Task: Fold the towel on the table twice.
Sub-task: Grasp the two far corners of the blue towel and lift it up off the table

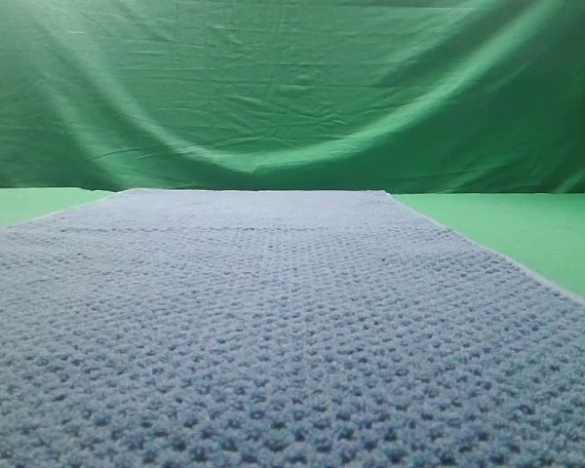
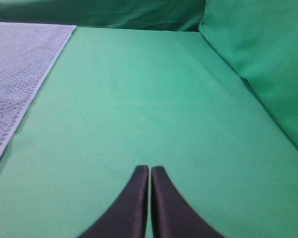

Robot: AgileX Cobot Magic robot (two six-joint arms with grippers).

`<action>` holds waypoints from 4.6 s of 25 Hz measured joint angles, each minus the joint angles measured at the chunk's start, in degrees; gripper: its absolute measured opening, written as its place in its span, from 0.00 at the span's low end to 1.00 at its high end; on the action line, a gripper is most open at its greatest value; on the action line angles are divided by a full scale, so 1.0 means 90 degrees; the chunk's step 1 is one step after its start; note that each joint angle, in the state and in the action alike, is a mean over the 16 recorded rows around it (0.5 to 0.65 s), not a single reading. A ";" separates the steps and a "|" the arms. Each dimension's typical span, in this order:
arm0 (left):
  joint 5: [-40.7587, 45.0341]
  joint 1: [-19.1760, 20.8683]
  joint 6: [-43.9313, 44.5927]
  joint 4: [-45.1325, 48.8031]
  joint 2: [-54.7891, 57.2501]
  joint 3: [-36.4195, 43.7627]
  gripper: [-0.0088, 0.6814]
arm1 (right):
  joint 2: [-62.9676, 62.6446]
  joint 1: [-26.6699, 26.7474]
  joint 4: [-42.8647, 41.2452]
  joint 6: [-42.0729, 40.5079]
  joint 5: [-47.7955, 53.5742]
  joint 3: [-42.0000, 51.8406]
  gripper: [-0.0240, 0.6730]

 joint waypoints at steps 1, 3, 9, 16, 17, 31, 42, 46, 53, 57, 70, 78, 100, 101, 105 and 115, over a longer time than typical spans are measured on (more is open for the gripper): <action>-0.0014 0.0000 0.0000 0.0006 0.0000 0.0001 0.01 | 0.0000 0.0000 0.0003 -0.0001 -0.0005 0.0001 0.03; -0.0089 0.0000 0.0000 0.0017 0.0000 0.0003 0.01 | 0.0000 0.0000 0.0020 -0.0006 -0.0037 0.0004 0.03; -0.0832 0.0000 0.0000 0.0046 0.0000 0.0009 0.01 | 0.0000 0.0000 0.0100 -0.0019 -0.0661 0.0013 0.03; -0.2311 0.0000 -0.0021 0.0060 0.0000 0.0015 0.01 | 0.0000 0.0000 0.0198 0.0000 -0.2219 0.0023 0.03; -0.2542 0.0000 -0.0052 0.0055 0.0000 0.0015 0.01 | 0.0000 0.0000 0.0208 0.0027 -0.2464 0.0024 0.03; -0.2877 -0.0001 -0.1701 -0.0175 0.0417 -0.1085 0.01 | 0.0585 0.0023 0.0222 0.0844 -0.1476 -0.1480 0.03; -0.0644 -0.0289 -0.1953 -0.0132 0.2152 -0.3118 0.01 | 0.2840 0.0671 0.0227 0.0485 0.1052 -0.3893 0.03; -0.0272 -0.0451 -0.1866 -0.0110 0.2621 -0.3437 0.01 | 0.3600 0.0969 0.0232 0.0390 0.1188 -0.4257 0.03; -0.0051 -0.0634 -0.1791 -0.0177 0.3073 -0.3647 0.01 | 0.4649 0.1220 0.0285 0.0363 0.1050 -0.4507 0.03; 0.0331 -0.0648 -0.1790 -0.0225 0.3514 -0.3940 0.01 | 0.5283 0.1253 0.0333 0.0332 0.1169 -0.4790 0.03; 0.2309 -0.0649 -0.1424 -0.0309 0.6673 -0.5773 0.01 | 0.7813 0.1935 0.0449 0.0119 0.2050 -0.6258 0.03; 0.2639 -0.0649 -0.0898 -0.0410 0.8732 -0.6758 0.01 | 0.9558 0.2374 0.0476 0.0253 0.2291 -0.7290 0.03; 0.2475 -0.0649 -0.0605 -0.0484 1.1829 -0.8255 0.80 | 1.2583 0.2488 0.0767 0.0409 0.2363 -0.9087 0.76; 0.2462 -0.0649 -0.0605 -0.0479 1.1873 -0.8258 0.85 | 1.2629 0.2488 0.0779 0.0409 0.2336 -0.9090 0.81; 0.2374 -0.0649 -0.0605 -0.0433 1.2041 -0.8265 0.93 | 1.2800 0.2488 0.0803 0.0409 0.2212 -0.9099 0.93; 0.2070 -0.0649 -0.0605 -0.0279 1.2470 -0.8308 0.93 | 1.3118 0.2488 0.0800 0.0409 0.1857 -0.9158 0.94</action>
